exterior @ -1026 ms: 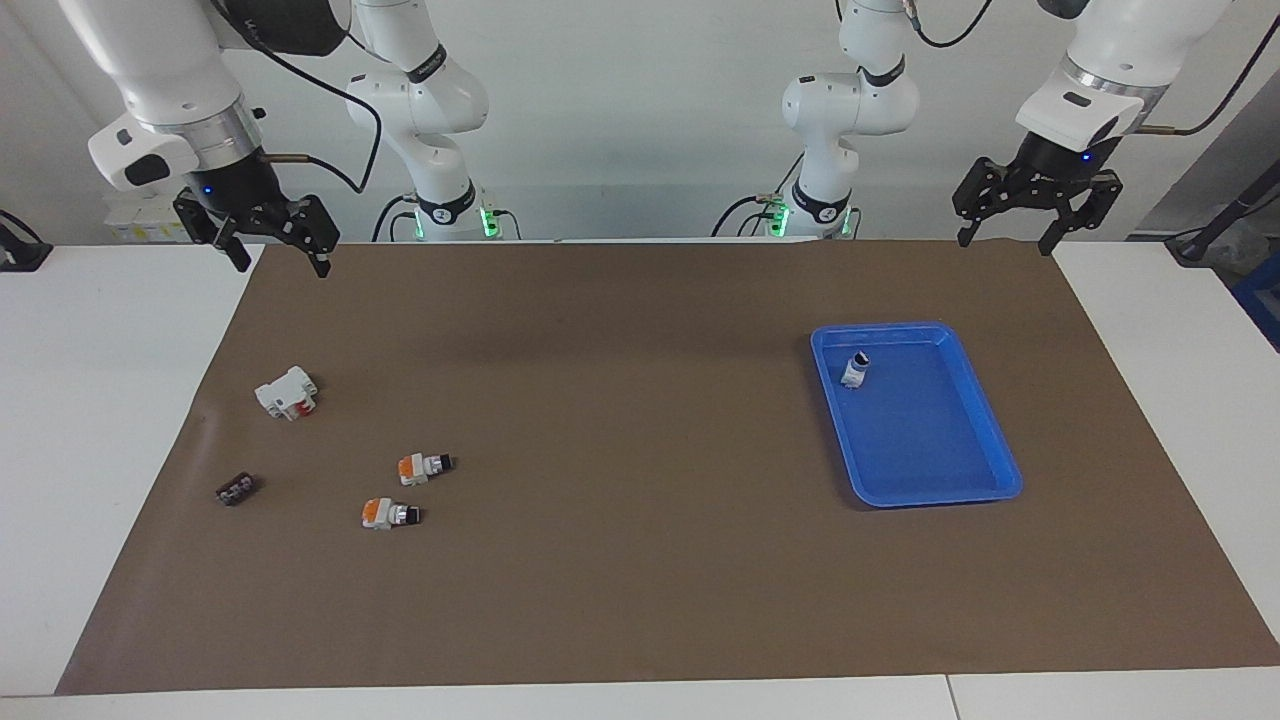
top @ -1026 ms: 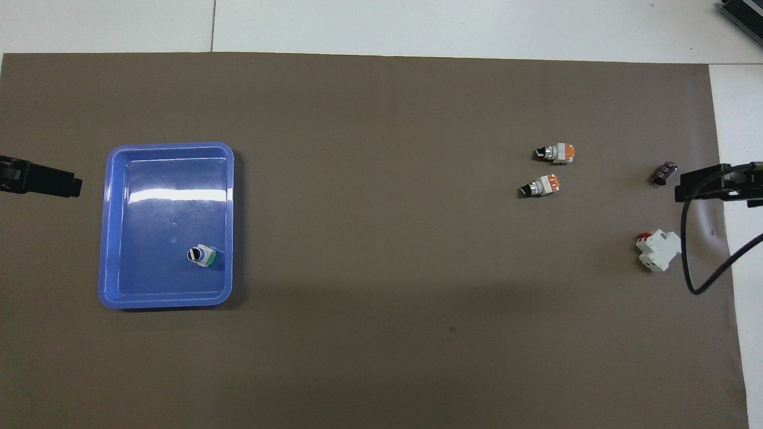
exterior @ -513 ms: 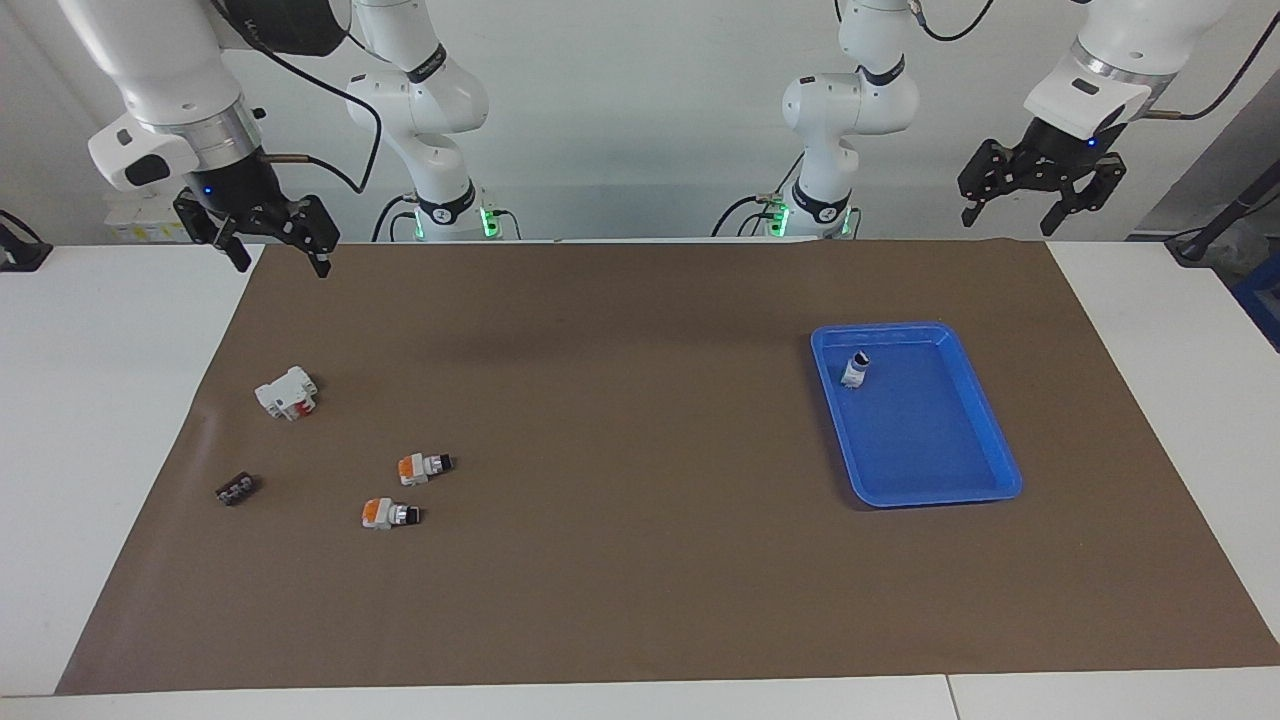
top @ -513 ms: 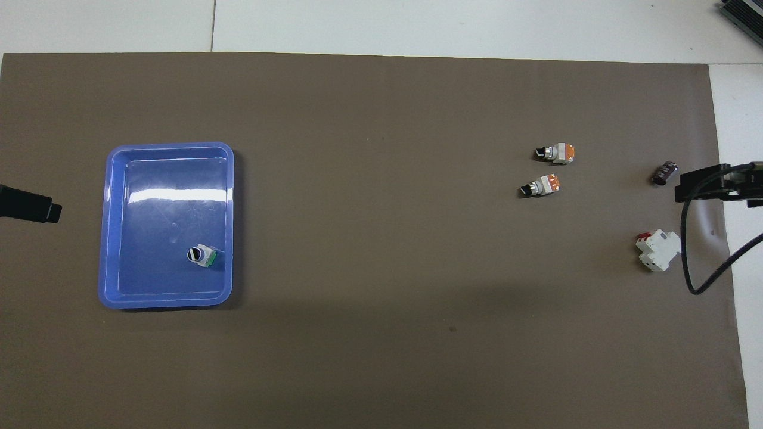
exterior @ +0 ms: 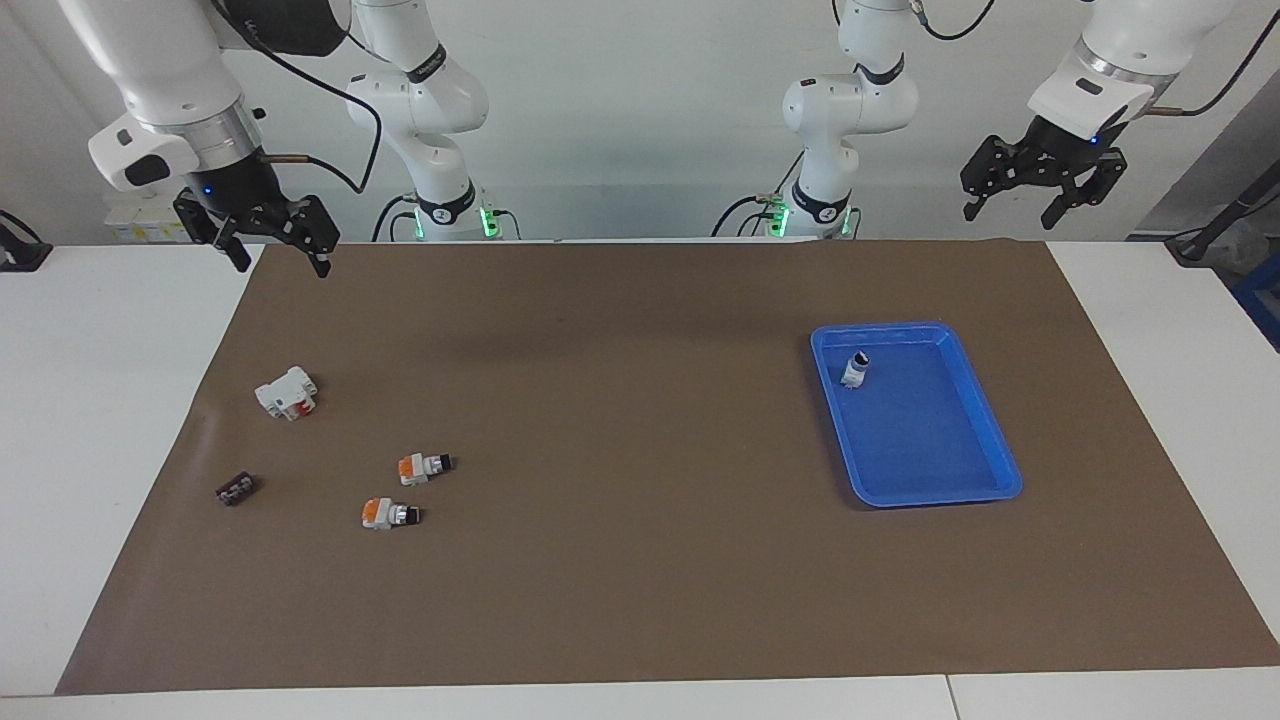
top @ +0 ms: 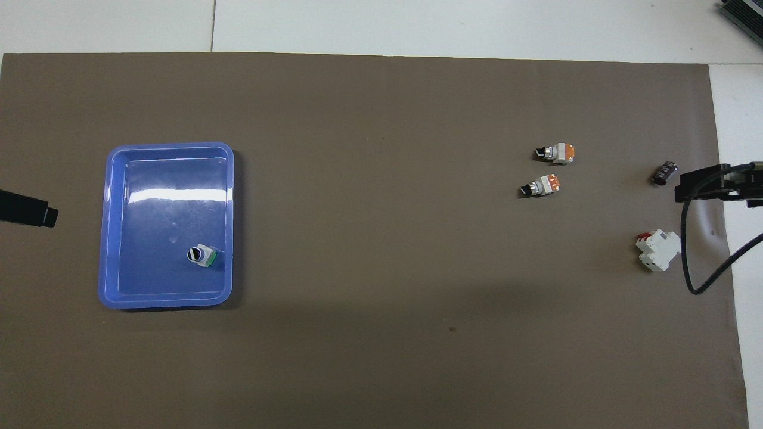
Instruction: Turn and place switch with both arms
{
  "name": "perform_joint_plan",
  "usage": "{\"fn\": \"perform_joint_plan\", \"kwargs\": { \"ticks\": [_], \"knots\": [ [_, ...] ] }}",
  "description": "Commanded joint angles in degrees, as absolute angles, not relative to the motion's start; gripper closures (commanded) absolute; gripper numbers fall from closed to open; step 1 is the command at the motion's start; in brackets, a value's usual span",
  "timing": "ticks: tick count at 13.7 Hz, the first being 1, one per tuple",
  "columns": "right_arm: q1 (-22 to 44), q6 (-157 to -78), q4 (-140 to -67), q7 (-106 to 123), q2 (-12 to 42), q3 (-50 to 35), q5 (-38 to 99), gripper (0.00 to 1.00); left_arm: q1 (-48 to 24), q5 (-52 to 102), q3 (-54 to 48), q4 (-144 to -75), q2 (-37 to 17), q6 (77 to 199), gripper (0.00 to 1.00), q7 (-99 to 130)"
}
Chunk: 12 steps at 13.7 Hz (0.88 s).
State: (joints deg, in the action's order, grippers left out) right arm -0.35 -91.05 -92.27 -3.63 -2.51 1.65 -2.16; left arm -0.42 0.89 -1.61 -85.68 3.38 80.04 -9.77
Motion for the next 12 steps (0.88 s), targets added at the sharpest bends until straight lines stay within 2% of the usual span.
{"fn": "perform_joint_plan", "kwargs": {
  "ticks": [1,12],
  "knots": [
    [-0.7,-91.1,-93.8,-2.5,-3.9,1.3,-2.6,0.0,0.2,-0.4,-2.4,-86.8,4.7,79.0,0.0,-8.9],
    [-0.7,-91.1,-93.7,-2.5,-3.9,1.3,-2.6,0.0,0.2,-0.4,-2.4,-88.2,5.4,79.2,0.0,-3.1]
  ]
}}
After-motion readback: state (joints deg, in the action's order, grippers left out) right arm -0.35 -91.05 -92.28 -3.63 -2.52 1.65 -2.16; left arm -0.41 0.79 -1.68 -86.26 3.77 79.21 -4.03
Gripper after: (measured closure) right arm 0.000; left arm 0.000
